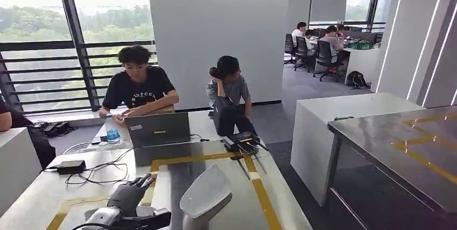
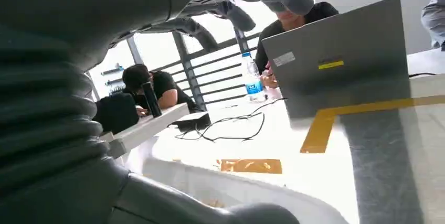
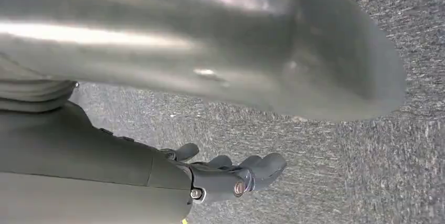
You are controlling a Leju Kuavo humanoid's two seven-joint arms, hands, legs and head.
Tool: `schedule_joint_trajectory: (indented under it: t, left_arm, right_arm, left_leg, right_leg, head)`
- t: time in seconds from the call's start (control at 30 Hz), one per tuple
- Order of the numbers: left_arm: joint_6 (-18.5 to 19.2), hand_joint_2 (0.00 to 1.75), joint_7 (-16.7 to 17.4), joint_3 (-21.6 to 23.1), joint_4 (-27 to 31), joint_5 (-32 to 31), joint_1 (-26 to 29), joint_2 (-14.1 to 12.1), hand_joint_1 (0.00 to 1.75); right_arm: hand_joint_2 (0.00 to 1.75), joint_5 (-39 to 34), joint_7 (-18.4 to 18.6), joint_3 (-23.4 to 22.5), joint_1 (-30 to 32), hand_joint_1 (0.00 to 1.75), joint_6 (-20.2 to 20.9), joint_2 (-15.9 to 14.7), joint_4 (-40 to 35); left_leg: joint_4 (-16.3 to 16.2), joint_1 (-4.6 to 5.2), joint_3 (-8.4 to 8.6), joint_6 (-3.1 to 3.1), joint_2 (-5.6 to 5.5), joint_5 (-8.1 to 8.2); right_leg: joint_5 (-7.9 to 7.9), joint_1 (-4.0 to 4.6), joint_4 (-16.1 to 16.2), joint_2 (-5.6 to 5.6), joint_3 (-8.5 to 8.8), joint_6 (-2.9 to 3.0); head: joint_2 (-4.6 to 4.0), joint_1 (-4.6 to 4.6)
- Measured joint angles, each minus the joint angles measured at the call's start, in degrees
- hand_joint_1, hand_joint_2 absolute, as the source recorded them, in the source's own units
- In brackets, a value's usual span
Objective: Take the parts from the cabinet and place them on the table.
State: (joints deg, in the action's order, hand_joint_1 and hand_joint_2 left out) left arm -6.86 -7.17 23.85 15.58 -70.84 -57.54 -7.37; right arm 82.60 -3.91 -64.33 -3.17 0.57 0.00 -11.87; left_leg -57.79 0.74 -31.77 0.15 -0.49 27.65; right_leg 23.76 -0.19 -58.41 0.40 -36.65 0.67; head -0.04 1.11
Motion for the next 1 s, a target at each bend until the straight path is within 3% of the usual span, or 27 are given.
schedule_joint_trajectory:
  t: [0.17, 0.47, 0.57, 0.6, 0.63, 0.7, 0.77, 0.8, 0.83, 0.87, 0.93, 0.97, 1.0]
  left_arm:
    - [-1.18, 0.00, 2.67, 0.00, 0.04, -0.57, -0.02, 0.87, 0.00]
    - [-1.92, 0.00, 1.97, -0.55, 0.61, -1.16, -0.03, 1.86, 0.00]
    - [-2.03, 0.00, 1.92, -0.59, 0.72, -1.22, -0.12, 1.90, 0.00]
    - [-2.10, 0.00, 1.79, -0.59, 0.94, -1.46, -0.27, 1.90, 0.00]
    - [-2.21, 0.00, 1.64, -0.59, 1.05, -1.73, -0.36, 2.10, 0.00]
    - [-2.25, 0.00, 1.42, -0.77, 1.07, -2.10, -0.91, 2.32, 0.00]
    - [-2.25, 0.00, 1.16, -0.92, 1.01, -2.19, -0.77, 2.40, 0.00]
    - [-2.25, 0.00, 0.94, -0.92, 0.96, -2.19, -0.70, 2.47, 0.00]
    - [-2.25, 0.00, 0.85, -0.94, 0.96, -2.19, -0.63, 2.58, 0.00]
    - [-2.25, 0.00, 0.83, -1.00, 0.96, -2.21, -0.63, 2.62, 0.00]
    - [-2.25, 0.00, 0.76, -1.14, 1.01, -2.21, -0.81, 2.73, 0.00]
    - [-2.25, 0.00, 0.76, -1.31, 1.09, -2.21, -0.98, 2.71, 0.00]
    - [-2.25, 0.00, 0.76, -1.51, 1.16, -2.27, -1.04, 2.64, 0.00]
  right_arm:
    - [0.00, -0.04, 0.00, -0.35, 0.01, 0.00, -0.04, 0.00, 0.00]
    - [0.00, 0.13, -0.11, -0.52, 0.04, 0.00, -0.02, 0.07, 0.00]
    - [0.00, 0.20, -0.15, -0.52, 0.03, 0.00, 0.02, 0.17, 0.00]
    - [0.00, 0.26, -0.22, -0.52, -0.01, 0.00, 0.02, 0.17, 0.00]
    - [0.00, 0.33, -0.20, -0.52, 0.00, 0.00, 0.02, 0.17, 0.00]
    - [0.00, 0.42, -0.33, -0.52, -0.08, 0.00, 0.02, 0.20, 0.00]
    - [0.00, 0.61, -0.37, -0.52, 0.05, 0.00, 0.02, 0.17, 0.00]
    - [0.00, 0.63, -0.46, -0.55, 0.16, 0.00, 0.02, 0.17, 0.00]
    - [0.00, 0.70, -0.55, -0.55, 0.20, 0.00, 0.02, 0.17, 0.00]
    - [0.00, 0.72, -0.63, -0.53, 0.16, 0.00, 0.02, 0.17, 0.00]
    - [0.00, 0.79, -0.74, -0.52, 0.10, 0.00, -0.04, 0.17, 0.00]
    - [0.00, 0.79, -0.74, -0.52, -0.07, 0.00, -0.02, 0.40, 0.09]
    - [0.00, 0.81, -0.79, -0.55, -0.01, 0.00, -0.04, 0.52, 0.11]
  left_leg:
    - [0.00, 0.00, 0.02, 0.00, 0.00, 0.00]
    - [0.00, 0.00, 0.04, 0.00, 0.02, 0.00]
    - [-0.03, 0.43, -0.22, 0.97, -0.02, -0.01]
    - [1.00, 0.16, 0.63, 1.32, 0.00, -0.59]
    - [2.07, -0.47, 1.34, 1.20, 0.35, -1.28]
    - [2.56, -0.66, 1.46, 1.56, 0.40, -1.64]
    - [2.31, -0.84, 1.30, 1.42, 0.54, -1.53]
    - [2.14, -1.00, 1.18, 1.28, 0.54, -1.45]
    - [1.95, -1.23, 1.13, 1.02, 0.52, -1.30]
    - [1.59, -1.57, 1.10, 0.62, 0.52, -1.06]
    - [0.07, -2.38, 0.93, -0.90, 0.53, -0.01]
    - [-0.53, -2.10, 0.27, -1.56, 0.46, 0.46]
    - [-1.28, -2.04, 0.14, -1.92, 0.42, 0.80]
  right_leg:
    - [0.00, 0.00, 0.01, -0.01, 0.01, -0.01]
    - [-0.01, 0.01, 0.00, 0.01, 0.02, -0.01]
    - [-0.45, -0.30, 0.58, -0.02, 0.32, -0.70]
    - [-0.59, -0.04, 1.01, 0.02, 0.65, -0.95]
    - [-0.24, -0.14, 0.45, -0.11, 0.36, -1.04]
    - [3.21, -0.25, -5.03, -0.09, -2.13, -1.75]
    - [7.08, -0.73, -14.53, -0.12, -6.60, -2.37]
    - [7.43, -0.97, -16.87, -0.13, -7.82, -2.65]
    - [6.46, -1.29, -16.28, -0.15, -7.64, -2.97]
    - [4.40, -1.65, -12.97, -0.19, -5.98, -3.30]
    - [-0.01, -2.49, -1.81, -0.53, 0.11, -4.41]
    - [1.64, -2.00, -1.87, 0.04, 0.51, -4.46]
    - [1.42, -2.02, -1.58, 0.46, 0.23, -2.94]
  head:
    - [0.00, 0.00]
    - [0.00, 0.00]
    - [0.00, -0.02]
    - [0.00, -0.02]
    - [0.00, -0.02]
    - [0.00, 0.02]
    - [0.00, 0.09]
    - [0.00, 0.09]
    - [0.00, 0.11]
    - [0.00, 0.09]
    - [0.00, 0.11]
    - [0.00, 0.20]
    - [0.00, 0.04]
